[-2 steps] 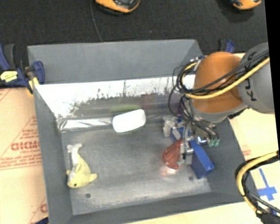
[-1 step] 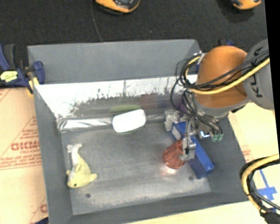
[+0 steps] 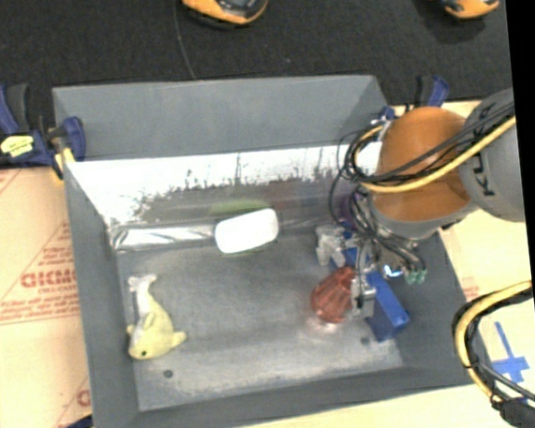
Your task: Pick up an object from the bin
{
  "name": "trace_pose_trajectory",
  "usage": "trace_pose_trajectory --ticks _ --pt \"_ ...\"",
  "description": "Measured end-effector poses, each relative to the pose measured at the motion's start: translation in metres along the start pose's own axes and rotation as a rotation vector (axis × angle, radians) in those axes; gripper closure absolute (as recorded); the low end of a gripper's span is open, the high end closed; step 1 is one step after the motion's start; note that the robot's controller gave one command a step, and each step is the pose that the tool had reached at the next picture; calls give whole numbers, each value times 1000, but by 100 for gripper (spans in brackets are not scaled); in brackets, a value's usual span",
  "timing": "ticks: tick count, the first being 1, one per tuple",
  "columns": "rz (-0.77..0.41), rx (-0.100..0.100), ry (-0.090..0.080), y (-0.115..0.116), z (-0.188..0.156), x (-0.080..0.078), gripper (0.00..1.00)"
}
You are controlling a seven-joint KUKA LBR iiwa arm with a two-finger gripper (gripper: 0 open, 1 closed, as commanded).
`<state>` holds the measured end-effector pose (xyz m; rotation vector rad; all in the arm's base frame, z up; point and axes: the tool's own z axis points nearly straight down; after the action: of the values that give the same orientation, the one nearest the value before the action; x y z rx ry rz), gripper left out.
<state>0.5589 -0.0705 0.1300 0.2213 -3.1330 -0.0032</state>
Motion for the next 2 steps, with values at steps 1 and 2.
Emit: trace_pose_trajectory --ticks 1,2 --pt "-78 8 -21 1 20 9 0" --pt "-153 8 -17 -9 51 11 0"
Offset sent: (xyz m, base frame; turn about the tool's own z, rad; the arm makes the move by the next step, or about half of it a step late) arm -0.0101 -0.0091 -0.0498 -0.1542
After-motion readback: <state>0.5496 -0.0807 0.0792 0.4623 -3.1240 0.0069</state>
